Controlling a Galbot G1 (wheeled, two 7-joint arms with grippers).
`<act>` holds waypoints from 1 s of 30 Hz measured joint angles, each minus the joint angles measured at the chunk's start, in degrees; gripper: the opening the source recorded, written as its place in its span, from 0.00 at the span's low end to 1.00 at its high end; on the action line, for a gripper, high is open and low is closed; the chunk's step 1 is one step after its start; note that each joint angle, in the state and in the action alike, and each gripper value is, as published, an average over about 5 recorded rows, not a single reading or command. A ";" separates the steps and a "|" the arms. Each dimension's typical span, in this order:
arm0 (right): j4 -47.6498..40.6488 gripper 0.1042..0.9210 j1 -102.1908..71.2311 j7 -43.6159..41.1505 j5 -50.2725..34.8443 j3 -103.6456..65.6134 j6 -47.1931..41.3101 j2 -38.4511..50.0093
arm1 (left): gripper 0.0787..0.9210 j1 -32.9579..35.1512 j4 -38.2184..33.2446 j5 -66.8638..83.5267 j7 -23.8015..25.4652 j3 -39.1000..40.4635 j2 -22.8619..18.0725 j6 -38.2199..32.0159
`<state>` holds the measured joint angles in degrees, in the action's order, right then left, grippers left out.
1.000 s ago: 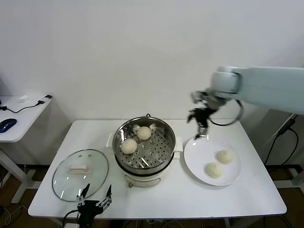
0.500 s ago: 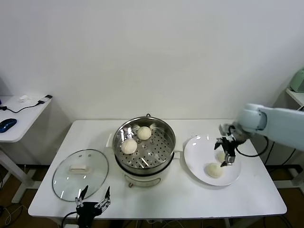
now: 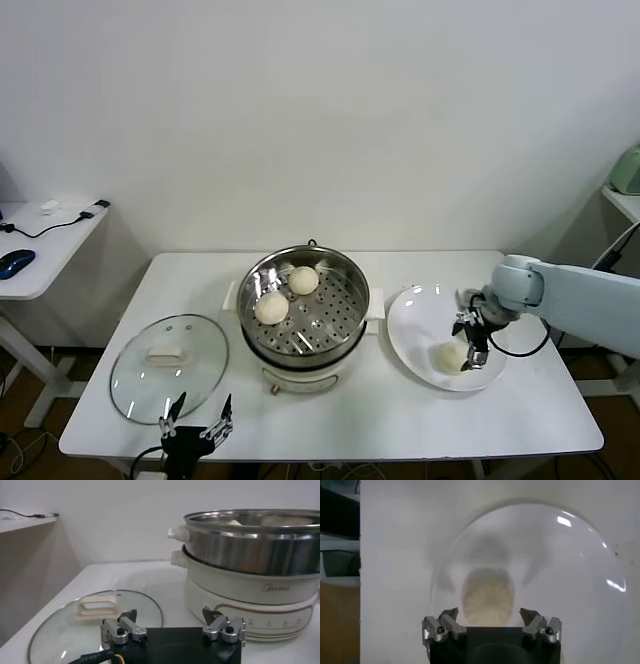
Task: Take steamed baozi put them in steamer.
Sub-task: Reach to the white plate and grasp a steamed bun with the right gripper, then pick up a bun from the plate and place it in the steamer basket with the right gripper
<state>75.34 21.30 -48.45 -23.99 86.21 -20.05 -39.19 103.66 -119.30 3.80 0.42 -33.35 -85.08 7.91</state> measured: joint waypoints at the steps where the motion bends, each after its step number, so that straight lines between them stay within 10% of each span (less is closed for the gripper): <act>1: -0.20 0.88 -0.37 0.04 0.08 -0.22 -0.07 -0.13 | 0.88 0.00 0.00 0.00 0.01 0.00 0.04 0.01; 30: 1.75 0.65 14.53 -5.67 -4.17 5.97 4.15 -3.55 | 0.88 0.42 -1.24 -0.31 0.05 0.80 0.02 -0.10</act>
<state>77.09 35.82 -54.12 -28.15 92.18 -15.90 -42.74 104.08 -120.54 3.49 0.47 -32.56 -85.05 7.81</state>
